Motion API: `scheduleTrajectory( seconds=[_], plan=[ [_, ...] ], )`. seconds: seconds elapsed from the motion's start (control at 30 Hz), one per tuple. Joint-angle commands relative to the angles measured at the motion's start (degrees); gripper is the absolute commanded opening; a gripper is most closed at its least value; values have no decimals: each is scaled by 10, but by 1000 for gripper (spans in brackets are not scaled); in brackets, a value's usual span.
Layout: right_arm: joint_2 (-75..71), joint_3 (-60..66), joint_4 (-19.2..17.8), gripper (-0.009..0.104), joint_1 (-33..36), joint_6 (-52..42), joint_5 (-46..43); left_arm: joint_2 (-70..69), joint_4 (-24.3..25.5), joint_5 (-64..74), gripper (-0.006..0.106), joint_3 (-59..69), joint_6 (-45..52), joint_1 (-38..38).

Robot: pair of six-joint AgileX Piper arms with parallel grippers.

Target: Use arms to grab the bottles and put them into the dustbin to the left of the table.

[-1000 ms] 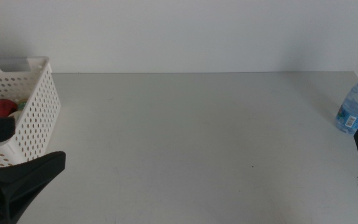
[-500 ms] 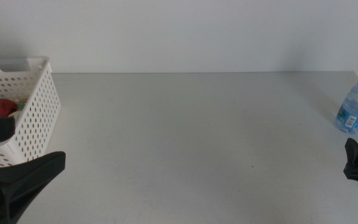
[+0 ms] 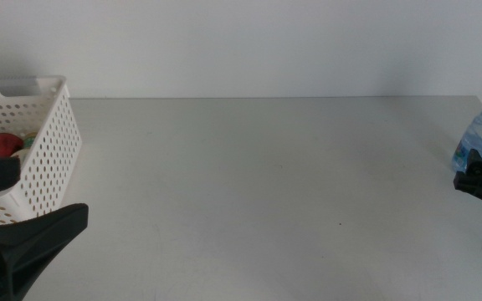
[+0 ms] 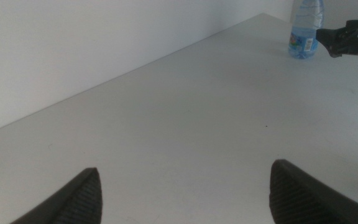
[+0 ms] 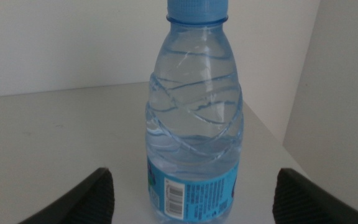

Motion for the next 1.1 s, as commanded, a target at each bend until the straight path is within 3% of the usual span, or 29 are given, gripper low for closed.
scheduleTrajectory(
  seconds=[0.0,0.23,0.53,0.83,0.93,1.07],
  plan=[
    [3,-42,5,65,-4,-34,-112,3,-3,-43,91,-16,-4,-4],
    [51,-109,9,65,-4,-87,-108,3,-3,-43,91,-16,-4,-4],
    [97,-170,50,65,-4,-117,-107,3,-3,-43,91,-16,-4,-4],
    [152,-237,54,64,-4,-121,-106,3,-3,-43,91,-16,-4,-4],
    [166,-248,54,50,-3,-129,-104,3,-3,-43,91,-16,-4,-4],
    [161,-254,25,-2,9,-118,-92,3,-3,-43,91,-16,-4,-4]
  ],
)
